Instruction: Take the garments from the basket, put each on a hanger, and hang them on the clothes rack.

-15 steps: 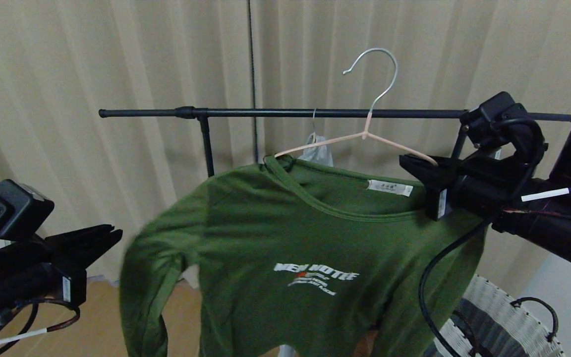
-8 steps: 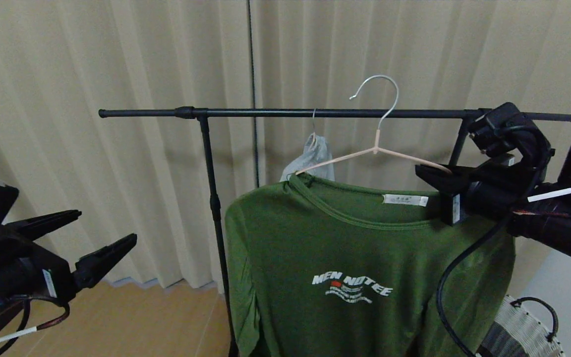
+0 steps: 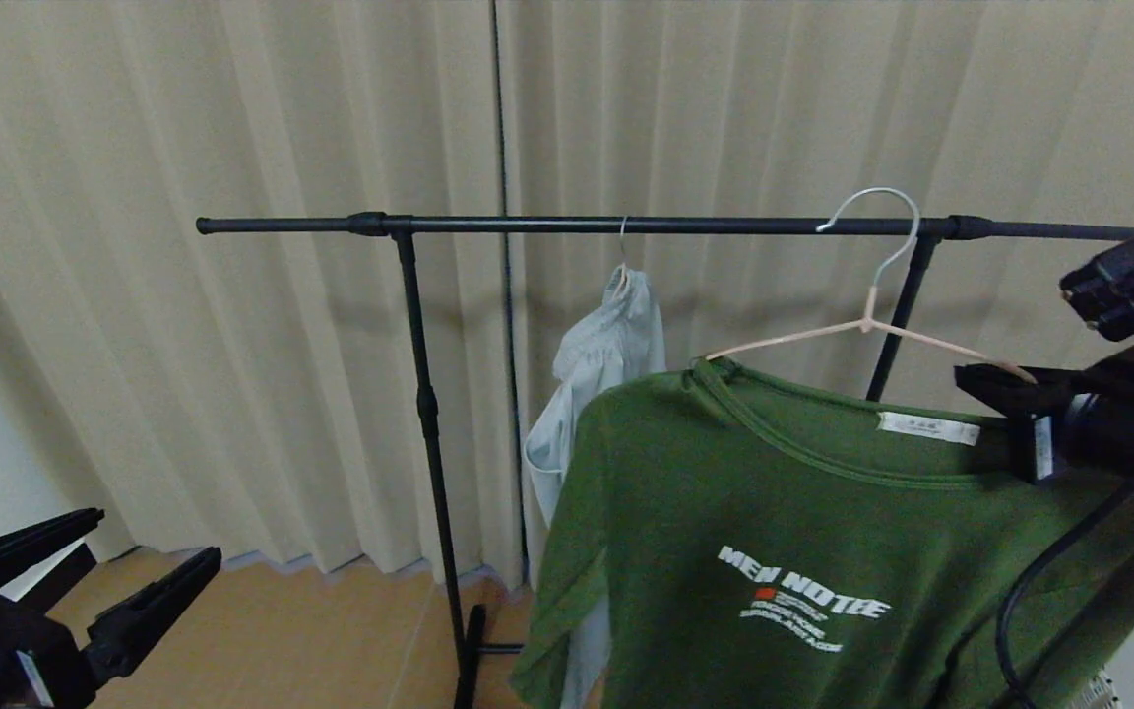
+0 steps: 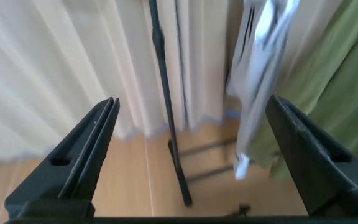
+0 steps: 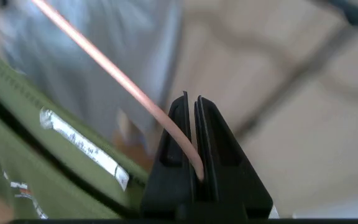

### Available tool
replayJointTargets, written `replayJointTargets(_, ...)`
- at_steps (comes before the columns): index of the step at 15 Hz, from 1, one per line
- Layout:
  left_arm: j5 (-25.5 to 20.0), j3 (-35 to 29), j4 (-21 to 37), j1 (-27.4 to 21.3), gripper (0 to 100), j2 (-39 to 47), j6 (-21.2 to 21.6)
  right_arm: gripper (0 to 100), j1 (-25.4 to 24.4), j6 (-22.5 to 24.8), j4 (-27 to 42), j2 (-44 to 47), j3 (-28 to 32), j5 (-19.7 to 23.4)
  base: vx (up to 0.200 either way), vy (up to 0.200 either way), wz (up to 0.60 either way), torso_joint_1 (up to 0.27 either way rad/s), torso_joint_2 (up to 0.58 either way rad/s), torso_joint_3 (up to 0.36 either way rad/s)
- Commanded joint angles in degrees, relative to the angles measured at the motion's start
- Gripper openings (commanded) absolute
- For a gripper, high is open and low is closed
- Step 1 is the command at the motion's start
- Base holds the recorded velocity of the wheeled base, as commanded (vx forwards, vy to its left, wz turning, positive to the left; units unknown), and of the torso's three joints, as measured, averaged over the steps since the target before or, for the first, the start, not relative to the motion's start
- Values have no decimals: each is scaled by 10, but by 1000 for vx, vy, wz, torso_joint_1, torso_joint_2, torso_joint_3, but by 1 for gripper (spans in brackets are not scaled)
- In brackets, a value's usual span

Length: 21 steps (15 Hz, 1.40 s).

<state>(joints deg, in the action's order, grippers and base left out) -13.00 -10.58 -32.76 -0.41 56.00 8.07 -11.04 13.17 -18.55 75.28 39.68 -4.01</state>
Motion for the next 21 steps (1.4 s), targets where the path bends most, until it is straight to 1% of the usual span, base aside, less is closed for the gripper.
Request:
replayJointTargets(1, 0, 4, 0, 1, 100, -16, 0, 0, 50, 0, 25, -53, -15, 1, 0, 0, 0, 0, 0, 0)
replayJointTargets(2, 0, 4, -1, 0, 100, -23, 1, 0, 83, 0, 37, -68, -29, 1, 0, 0, 0, 0, 0, 0)
replayJointTargets(4, -1, 6, -1, 0, 100, -29, 1, 0, 117, 0, 39, -74, -47, -1, 0, 0, 0, 0, 0, 0)
replayJointTargets(5, -1, 6, -1, 0, 100, -28, 1, 0, 148, 0, 40, -82, -58, -1, 0, 0, 0, 0, 0, 0)
replayJointTargets(6, -1, 6, -1, 0, 100, -27, 1, 0, 168, 1, 41, -85, -59, -2, 0, 0, 0, 0, 0, 0)
replayJointTargets(8, -1, 6, -1, 0, 100, -27, 2, 0, 190, 1, 41, -83, -60, -5, 0, 0, 0, 0, 0, 0)
replayJointTargets(10, -1, 6, -1, 1, 100, -28, 2, 0, 196, 2, 55, -83, -59, -18, 0, 0, 0, 0, 0, 0)
replayJointTargets(11, -1, 6, -1, 2, 100, -29, 3, 0, 197, 2, 70, -83, -54, -34, 0, 0, 0, 0, 0, 0)
replayJointTargets(12, -1, 6, -1, 1, 100, -29, 3, 0, 197, 2, 72, -82, -54, -41, 0, 0, 0, 0, 0, 0)
replayJointTargets(16, -1, 1, 0, 1, 100, -25, 1, 0, 197, 2, 65, -70, -51, -42, 0, 0, 0, 0, 0, 0)
replayJointTargets(21, -1, -1, 0, 1, 100, -27, 0, 0, 196, 1, 63, -58, -44, -42, 200, 0, 0, -1, 0, 7)
